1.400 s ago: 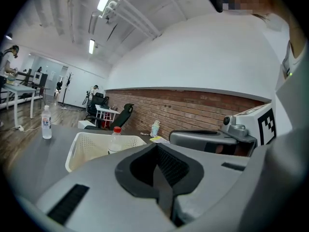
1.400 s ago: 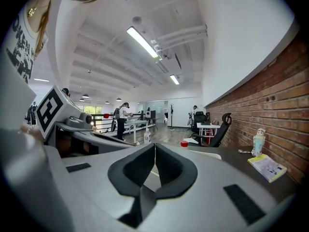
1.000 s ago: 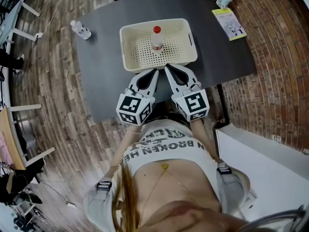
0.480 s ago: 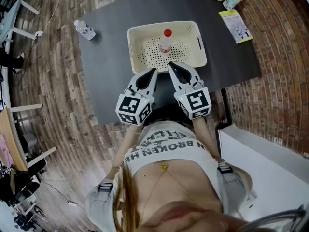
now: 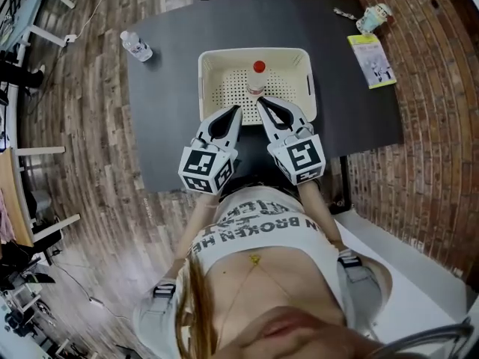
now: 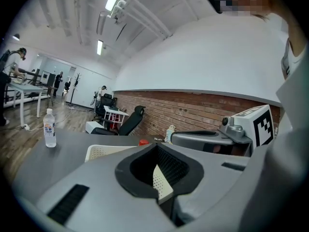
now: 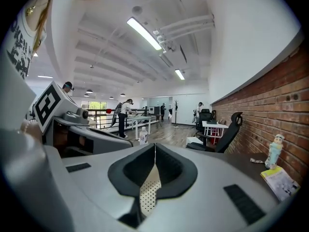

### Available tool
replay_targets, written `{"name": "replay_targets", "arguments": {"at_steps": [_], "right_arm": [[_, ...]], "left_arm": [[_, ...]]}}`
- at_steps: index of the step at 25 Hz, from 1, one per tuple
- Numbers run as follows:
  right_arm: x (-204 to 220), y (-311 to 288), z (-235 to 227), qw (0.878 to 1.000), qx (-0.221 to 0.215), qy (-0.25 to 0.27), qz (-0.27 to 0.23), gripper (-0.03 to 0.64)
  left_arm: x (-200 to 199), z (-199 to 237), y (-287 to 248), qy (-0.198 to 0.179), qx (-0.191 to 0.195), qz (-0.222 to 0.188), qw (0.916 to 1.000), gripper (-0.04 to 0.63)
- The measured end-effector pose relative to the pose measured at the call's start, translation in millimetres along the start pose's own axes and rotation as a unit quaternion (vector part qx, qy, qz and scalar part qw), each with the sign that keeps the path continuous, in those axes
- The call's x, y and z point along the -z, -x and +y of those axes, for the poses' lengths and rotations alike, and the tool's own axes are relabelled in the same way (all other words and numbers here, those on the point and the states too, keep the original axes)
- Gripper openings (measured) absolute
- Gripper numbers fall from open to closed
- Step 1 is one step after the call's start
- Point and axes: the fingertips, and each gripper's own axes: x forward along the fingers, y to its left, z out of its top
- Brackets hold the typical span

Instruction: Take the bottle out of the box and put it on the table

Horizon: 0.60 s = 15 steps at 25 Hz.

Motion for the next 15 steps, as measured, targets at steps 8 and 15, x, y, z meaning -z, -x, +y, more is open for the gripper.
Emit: {"name": "replay_targets", "arguments": {"at_steps": [8,15], "right_arm": [[1.9,1.4,-20.1,1.0,-0.029,0.001,-0.002,0.011],[0.9,4.5,-30.4,0.999,-0.043,0.006,-0.006,0.011]], "left_arm": [[-1.4,-4.8,-18.8,0.0,-0.037,-0.002,0.9993,0.005],[-3.7,-10.3,-27.0,-0.002,-0.055,-0.007,0.9985,0.005]]}}
